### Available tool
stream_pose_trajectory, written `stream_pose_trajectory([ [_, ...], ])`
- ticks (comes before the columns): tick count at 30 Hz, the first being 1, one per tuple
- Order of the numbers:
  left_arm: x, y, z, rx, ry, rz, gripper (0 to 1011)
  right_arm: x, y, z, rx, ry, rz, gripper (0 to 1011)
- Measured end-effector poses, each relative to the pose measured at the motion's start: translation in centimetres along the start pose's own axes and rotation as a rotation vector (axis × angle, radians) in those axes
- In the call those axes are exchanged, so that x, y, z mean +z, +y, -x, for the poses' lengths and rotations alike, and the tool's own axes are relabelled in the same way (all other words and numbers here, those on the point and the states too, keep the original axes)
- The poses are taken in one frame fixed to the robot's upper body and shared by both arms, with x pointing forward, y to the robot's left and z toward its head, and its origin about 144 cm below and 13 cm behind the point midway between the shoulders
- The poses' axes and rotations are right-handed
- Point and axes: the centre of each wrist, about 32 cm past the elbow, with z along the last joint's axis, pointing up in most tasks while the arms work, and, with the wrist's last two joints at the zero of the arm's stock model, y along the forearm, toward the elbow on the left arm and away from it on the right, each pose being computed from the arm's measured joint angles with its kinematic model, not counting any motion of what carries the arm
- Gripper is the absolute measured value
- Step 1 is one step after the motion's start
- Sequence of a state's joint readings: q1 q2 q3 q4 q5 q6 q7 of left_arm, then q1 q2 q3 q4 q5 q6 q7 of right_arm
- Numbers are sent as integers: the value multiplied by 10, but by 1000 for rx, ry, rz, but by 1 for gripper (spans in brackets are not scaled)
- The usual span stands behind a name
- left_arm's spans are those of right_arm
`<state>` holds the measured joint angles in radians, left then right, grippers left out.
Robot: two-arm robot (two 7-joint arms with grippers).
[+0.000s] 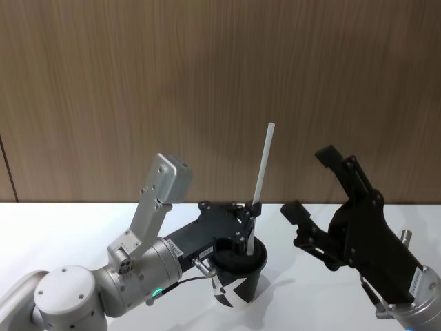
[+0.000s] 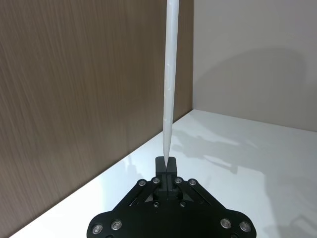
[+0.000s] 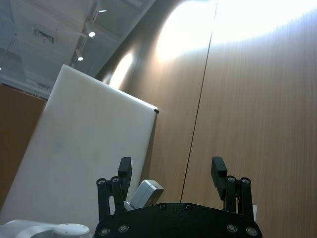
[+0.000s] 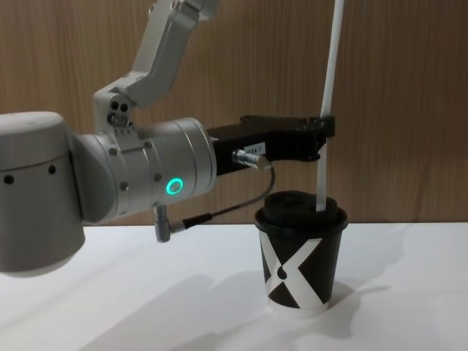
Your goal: Pick up the straw with one hand, pass it to the other hand, and insert it into the cup.
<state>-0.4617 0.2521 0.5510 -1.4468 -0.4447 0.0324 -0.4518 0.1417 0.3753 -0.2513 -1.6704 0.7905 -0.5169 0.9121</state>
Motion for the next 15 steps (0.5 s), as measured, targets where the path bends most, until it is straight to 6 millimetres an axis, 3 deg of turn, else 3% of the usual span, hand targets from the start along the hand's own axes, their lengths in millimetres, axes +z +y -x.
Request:
stream_pose_trajectory([
  [15,-8,-3,3,10,13,9,2,0,0,0,0,0,0,1001],
])
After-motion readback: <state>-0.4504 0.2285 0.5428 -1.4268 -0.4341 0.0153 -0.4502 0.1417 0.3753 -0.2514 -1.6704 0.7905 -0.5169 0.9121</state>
